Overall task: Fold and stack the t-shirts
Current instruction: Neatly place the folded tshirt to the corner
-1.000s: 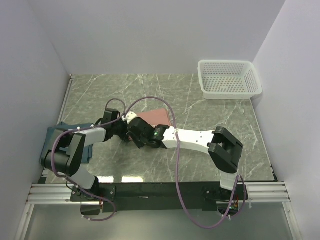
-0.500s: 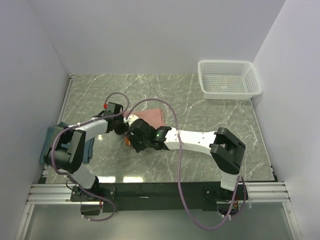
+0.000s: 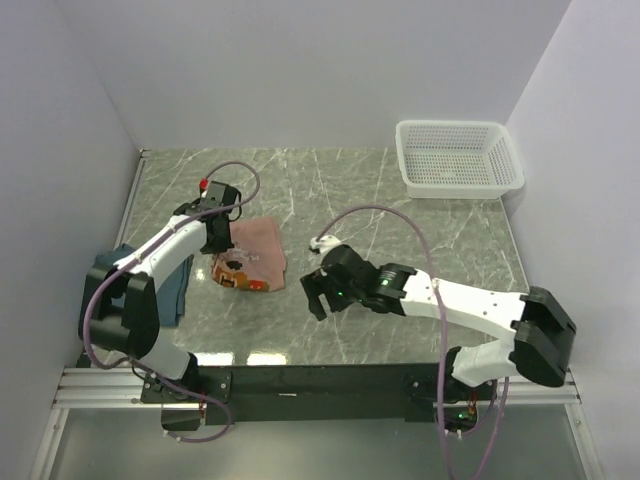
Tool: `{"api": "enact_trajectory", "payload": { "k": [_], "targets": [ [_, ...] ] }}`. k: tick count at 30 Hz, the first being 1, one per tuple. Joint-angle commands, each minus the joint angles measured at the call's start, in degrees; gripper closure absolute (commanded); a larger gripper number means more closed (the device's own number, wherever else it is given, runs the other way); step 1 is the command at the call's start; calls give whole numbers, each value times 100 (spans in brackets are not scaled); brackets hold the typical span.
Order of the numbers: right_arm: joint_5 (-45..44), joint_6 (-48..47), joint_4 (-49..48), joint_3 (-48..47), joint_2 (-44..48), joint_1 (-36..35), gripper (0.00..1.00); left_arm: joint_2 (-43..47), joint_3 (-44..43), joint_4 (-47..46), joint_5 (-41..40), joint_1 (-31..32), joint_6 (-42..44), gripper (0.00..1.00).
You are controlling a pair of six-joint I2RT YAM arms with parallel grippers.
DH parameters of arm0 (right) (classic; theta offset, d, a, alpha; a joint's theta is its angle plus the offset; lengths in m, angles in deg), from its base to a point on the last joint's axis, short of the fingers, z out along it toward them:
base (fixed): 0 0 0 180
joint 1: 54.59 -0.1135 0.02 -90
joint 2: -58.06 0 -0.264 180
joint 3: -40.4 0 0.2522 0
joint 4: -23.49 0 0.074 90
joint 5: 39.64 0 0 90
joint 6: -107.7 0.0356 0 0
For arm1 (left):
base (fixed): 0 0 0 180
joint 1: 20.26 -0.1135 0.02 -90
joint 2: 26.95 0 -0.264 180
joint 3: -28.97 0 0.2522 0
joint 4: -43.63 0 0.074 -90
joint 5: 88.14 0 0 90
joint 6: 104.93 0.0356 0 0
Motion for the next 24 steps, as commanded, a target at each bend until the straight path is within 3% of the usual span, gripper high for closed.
{"api": "enact_trajectory", "payload": {
  "k": [1,13,24],
  "targets": [
    [-260,131,466,299,503,208,13,404,-308,922,-455,-12,570,99],
    [-155,-35,863,45,1322,490,15,940,-527,1653,-1518,-109,1053,99],
    [21,-563,626,185,1831,604,15,1591,-212,1865,-2529,-363,2195,99]
  ]
}}
